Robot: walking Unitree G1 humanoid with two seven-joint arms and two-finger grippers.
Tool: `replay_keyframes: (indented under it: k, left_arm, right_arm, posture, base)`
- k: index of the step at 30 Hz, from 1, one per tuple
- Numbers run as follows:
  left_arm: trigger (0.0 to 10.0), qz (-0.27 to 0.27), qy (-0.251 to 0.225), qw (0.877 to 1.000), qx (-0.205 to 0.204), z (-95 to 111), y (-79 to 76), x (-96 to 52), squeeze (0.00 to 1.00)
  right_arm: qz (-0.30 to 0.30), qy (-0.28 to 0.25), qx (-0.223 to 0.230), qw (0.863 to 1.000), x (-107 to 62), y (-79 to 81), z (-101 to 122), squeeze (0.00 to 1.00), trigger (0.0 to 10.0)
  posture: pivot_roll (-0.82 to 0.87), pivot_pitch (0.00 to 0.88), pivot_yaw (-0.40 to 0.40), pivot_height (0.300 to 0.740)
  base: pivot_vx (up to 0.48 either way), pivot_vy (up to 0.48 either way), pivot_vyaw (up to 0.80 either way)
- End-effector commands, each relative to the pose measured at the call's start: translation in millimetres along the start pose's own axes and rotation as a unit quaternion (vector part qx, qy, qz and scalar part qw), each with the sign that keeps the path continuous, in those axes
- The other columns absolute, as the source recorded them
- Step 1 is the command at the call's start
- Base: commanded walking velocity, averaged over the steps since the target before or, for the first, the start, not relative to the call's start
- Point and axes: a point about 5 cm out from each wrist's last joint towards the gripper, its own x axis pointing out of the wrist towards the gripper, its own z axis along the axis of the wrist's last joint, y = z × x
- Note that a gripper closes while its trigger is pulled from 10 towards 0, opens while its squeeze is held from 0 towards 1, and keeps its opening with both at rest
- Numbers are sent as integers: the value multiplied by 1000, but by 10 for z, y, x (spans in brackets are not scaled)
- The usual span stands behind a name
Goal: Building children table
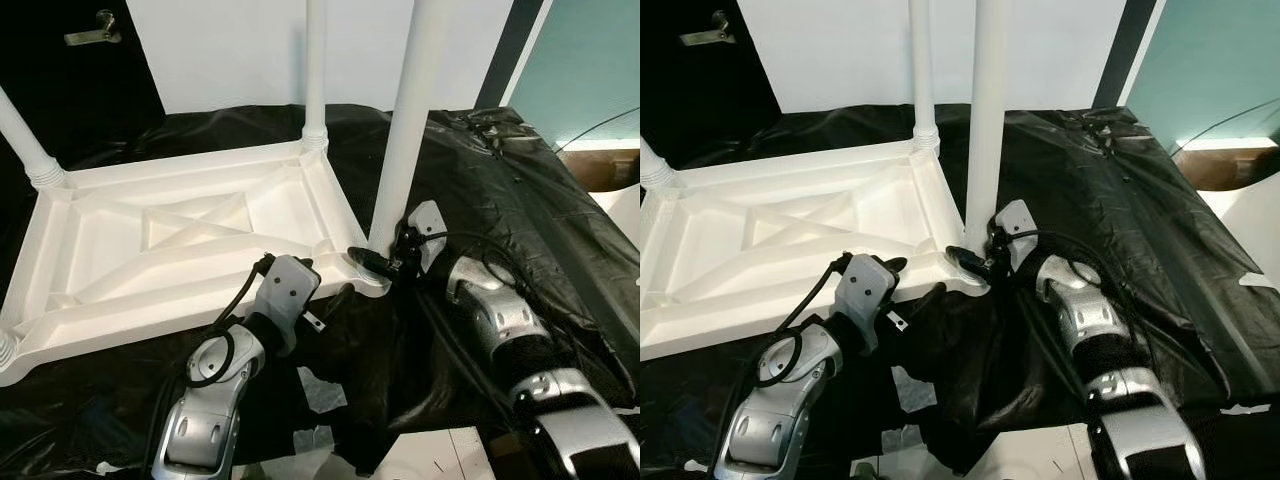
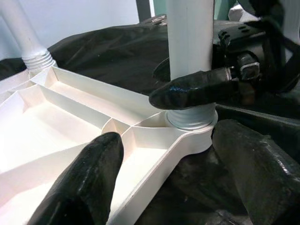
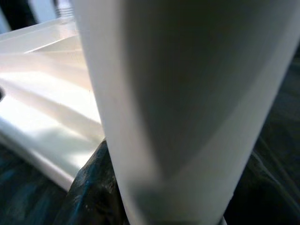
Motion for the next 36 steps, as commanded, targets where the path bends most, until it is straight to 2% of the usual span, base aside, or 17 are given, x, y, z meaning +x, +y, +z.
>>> replay_keyframes:
  k: [1, 2, 8, 9, 11, 12, 14, 19, 26, 27, 28, 29, 30, 36]
  left_arm:
    - [10000, 61, 17, 998, -16, -71, 67, 1, 0]
    - [10000, 63, 16, 998, -11, -73, 74, -2, 0]
    - [10000, 72, 19, 997, -1, -99, 103, -26, 0]
    - [10000, 72, 19, 997, -1, -99, 103, -26, 0]
    - [10000, 74, 18, 997, 2, -101, 103, -16, 0]
    - [10000, 74, 18, 997, 2, -101, 103, -16, 0]
    - [10000, 74, 17, 997, 5, -100, 94, -5, 0]
    - [10000, 72, 18, 997, 3, -107, 61, -9, 0]
    - [10000, 74, 19, 997, 3, -123, 51, -18, 0]
    - [10000, 75, 19, 997, 4, -126, 49, -17, 0]
    - [10000, 75, 20, 997, 4, -129, 45, -15, 0]
    - [10000, 75, 20, 997, 4, -129, 45, -15, 0]
    - [10000, 75, 21, 997, 7, -138, 38, -12, 0]
    - [10000, 77, 21, 997, 11, -146, 33, 0, 0]
  right_arm:
    - [-25, 37, 22, 999, -22, 66, -173, 0, 1098]
    - [-47, 40, 30, 998, -13, 91, -192, 0, 10000]
    - [-144, 41, 71, 986, 32, 227, -235, 0, 10000]
    - [-144, 41, 71, 986, 32, 227, -235, 0, 10000]
    - [-195, 40, 88, 976, 46, 262, -251, 0, 10000]
    - [-195, 40, 88, 976, 46, 262, -251, 0, 10000]
    - [-232, 42, 104, 966, 45, 309, -272, 0, 10000]
    - [-250, 36, 126, 959, 23, 364, -257, 0, 10000]
    - [-249, 27, 120, 961, 23, 397, -177, 0, 10000]
    - [-242, 18, 130, 961, 31, 404, -155, 0, 10000]
    - [-228, 8, 129, 965, 36, 402, -119, 208, 10000]
    - [-228, 8, 129, 965, 36, 402, -119, 208, 10000]
    - [-208, -5, 129, 970, 28, 376, -69, 1000, 10000]
    - [-166, -17, 112, 980, -61, 277, -27, 1000, 10000]
  posture:
    - [164, 22, -40, 740]
    - [164, 20, -43, 740]
    - [151, 15, -47, 740]
    - [151, 15, -47, 740]
    - [151, 15, -47, 740]
    - [151, 15, -47, 740]
    - [148, 23, -46, 740]
    - [147, 32, -44, 740]
    - [147, 26, -41, 740]
    - [146, 25, -40, 740]
    - [143, 22, -40, 740]
    - [143, 22, -40, 740]
    - [138, 17, -42, 740]
    - [141, 7, -48, 740]
  base:
    - [0, 0, 0]
    - [0, 0, 0]
    - [0, 0, 0]
    - [0, 0, 0]
    - [0, 0, 0]
    - [0, 0, 0]
    - [0, 0, 0]
    - [0, 0, 0]
    - [0, 0, 0]
    - [0, 0, 0]
    - [0, 0, 0]
    - [0, 0, 0]
    - [0, 0, 0]
    - [0, 0, 0]
